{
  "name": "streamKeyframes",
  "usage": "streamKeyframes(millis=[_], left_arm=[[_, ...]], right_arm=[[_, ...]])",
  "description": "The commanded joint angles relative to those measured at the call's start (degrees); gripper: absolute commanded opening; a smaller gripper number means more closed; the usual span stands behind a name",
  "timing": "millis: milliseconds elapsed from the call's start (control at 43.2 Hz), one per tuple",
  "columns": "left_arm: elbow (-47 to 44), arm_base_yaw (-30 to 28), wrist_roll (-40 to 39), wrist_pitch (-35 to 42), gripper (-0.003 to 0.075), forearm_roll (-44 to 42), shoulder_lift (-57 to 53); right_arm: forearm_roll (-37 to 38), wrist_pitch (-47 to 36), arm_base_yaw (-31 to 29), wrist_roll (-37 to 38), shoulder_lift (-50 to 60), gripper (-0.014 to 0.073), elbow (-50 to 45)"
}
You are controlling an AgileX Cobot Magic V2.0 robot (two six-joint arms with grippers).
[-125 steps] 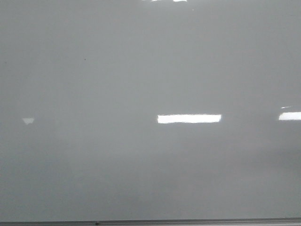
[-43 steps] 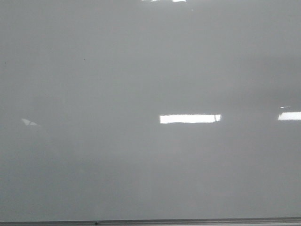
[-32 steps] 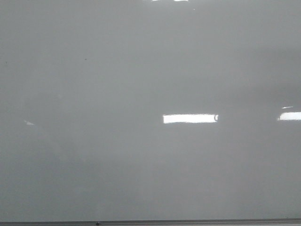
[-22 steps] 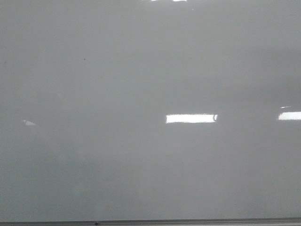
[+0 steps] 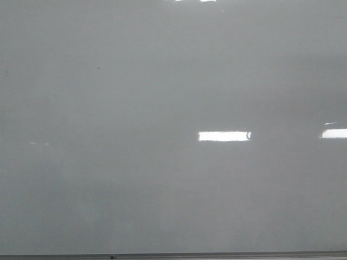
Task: Write number 7 on whiteboard
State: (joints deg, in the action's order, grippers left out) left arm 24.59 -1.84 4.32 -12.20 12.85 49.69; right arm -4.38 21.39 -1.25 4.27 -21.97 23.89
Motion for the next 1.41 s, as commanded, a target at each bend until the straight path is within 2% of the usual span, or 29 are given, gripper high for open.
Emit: streamKeyframes(millis=[0, 231, 463, 694, 740, 810, 971, 1110, 1226, 1388], left_arm=[[5.89, -0.50, -0.51, 4.61, 0.0618, 1.11, 9.13], [11.01, -4.25, -0.51, 8.02, 0.0618, 1.11, 23.40], [11.41, -4.25, -0.51, 16.89, 0.0618, 0.57, 30.61], [11.41, -4.25, -0.51, 20.39, 0.0605, 0.57, 33.90], [11.41, -4.25, -0.51, 21.08, 0.0582, 0.57, 34.03], [11.41, -4.25, -0.51, 21.80, 0.0500, 0.57, 34.03], [11.41, -4.25, -0.51, 22.15, 0.0242, 0.57, 34.03], [11.41, -4.25, -0.51, 20.98, 0.0066, 0.57, 33.90], [11.65, -4.15, -0.51, 16.79, -0.0020, 0.57, 31.86], [15.29, -2.99, 1.75, 4.33, -0.0020, -2.33, 24.96]], right_arm=[[0.65, -4.79, 0.07, 0.09, -0.74, 0.0569, 2.23], [0.65, -4.73, 0.07, 0.09, -0.74, 0.0569, 2.23], [0.65, -4.73, 0.07, 0.09, -0.74, 0.0569, 2.23], [0.65, -4.68, 0.07, 0.09, -0.74, 0.0569, 2.23], [0.65, -4.68, 0.07, 0.09, -0.74, 0.0569, 2.23], [0.65, -4.68, 0.07, 0.09, -0.74, 0.0569, 2.23], [0.65, -4.68, 0.07, 0.09, -0.74, 0.0569, 2.23], [0.65, -4.68, 0.07, 0.09, -0.74, 0.0569, 2.23], [0.65, -4.75, 0.07, 0.09, -0.74, 0.0569, 2.23], [0.65, -4.64, 0.07, 0.09, -0.74, 0.0569, 2.23]])
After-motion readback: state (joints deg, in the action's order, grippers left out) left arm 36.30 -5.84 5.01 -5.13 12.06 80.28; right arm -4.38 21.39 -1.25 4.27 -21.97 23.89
